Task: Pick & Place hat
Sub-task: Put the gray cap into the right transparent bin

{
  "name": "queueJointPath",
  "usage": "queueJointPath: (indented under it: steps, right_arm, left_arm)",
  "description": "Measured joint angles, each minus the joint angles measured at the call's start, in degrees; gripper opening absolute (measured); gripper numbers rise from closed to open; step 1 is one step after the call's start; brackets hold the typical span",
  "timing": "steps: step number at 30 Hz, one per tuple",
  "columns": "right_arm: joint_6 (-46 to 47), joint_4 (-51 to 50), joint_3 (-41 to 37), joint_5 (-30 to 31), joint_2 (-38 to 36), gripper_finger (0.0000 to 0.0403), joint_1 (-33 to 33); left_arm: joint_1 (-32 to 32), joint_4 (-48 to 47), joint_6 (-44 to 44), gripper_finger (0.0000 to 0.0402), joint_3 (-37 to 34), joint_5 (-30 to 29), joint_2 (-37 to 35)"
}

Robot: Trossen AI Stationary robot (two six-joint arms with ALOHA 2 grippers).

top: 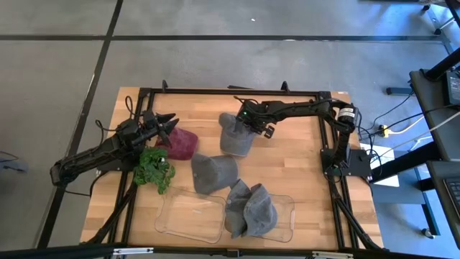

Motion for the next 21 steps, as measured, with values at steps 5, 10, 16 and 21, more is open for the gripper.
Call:
queueJointPath:
  steps: [5,10,16,21]
  right_arm:
    - [0.0,1.71,0.0,0.07,0.0,0.0148,0.02]
    - [0.0,1.87,0.0,-0.13,0.0,0.0148,0.02]
    - [0.0,1.73,0.0,-0.28,0.0,0.0143,0.02]
    - [0.0,1.36,0.0,-0.66,0.0,0.0106,0.04]
  left_arm:
    - [0.0,0.0,0.0,0.0169,0.0,0.0,0.0]
    - [0.0,0.0,0.0,0.0169,0.0,0.0,0.0]
    - [-0.01,0.0,0.0,0.0169,0.0,0.0,0.0]
    - [0.0,0.0,0.0,0.0169,0.0,0.0,0.0]
